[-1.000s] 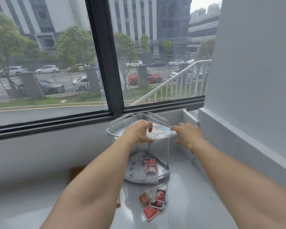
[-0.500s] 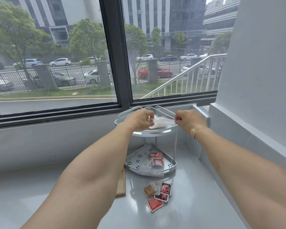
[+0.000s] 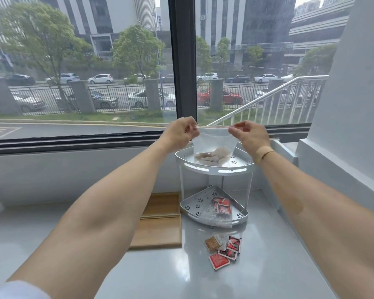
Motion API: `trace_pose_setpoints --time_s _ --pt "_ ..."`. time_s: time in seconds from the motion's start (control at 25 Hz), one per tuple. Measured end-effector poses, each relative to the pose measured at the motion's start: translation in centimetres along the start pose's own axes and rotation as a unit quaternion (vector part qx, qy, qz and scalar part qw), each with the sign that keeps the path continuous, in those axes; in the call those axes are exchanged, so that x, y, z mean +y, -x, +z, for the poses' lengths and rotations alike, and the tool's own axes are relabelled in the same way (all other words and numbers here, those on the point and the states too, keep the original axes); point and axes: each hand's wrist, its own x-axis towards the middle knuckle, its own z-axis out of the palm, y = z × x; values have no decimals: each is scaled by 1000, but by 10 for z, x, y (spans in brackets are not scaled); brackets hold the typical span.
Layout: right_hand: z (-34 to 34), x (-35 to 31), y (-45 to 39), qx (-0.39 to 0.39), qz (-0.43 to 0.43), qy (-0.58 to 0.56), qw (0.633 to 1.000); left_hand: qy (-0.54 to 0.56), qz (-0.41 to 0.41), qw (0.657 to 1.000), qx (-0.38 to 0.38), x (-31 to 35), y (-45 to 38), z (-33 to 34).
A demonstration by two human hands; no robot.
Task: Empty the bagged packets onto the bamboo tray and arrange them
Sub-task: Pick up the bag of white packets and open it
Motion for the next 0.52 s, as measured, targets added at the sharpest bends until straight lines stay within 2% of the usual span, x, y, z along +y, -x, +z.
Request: trace_pose_setpoints --time_s 0.24,0.4,0.52 --pt "49 -23 40 -21 -24 -126 992 110 -12 993 35 -35 52 -36" --pt "80 -8 96 -97 10 -162 982 160 -22 986 32 -73 132 -43" --pt "107 15 154 -138 43 -197 970 219 -74 973 26 -98 208 -39"
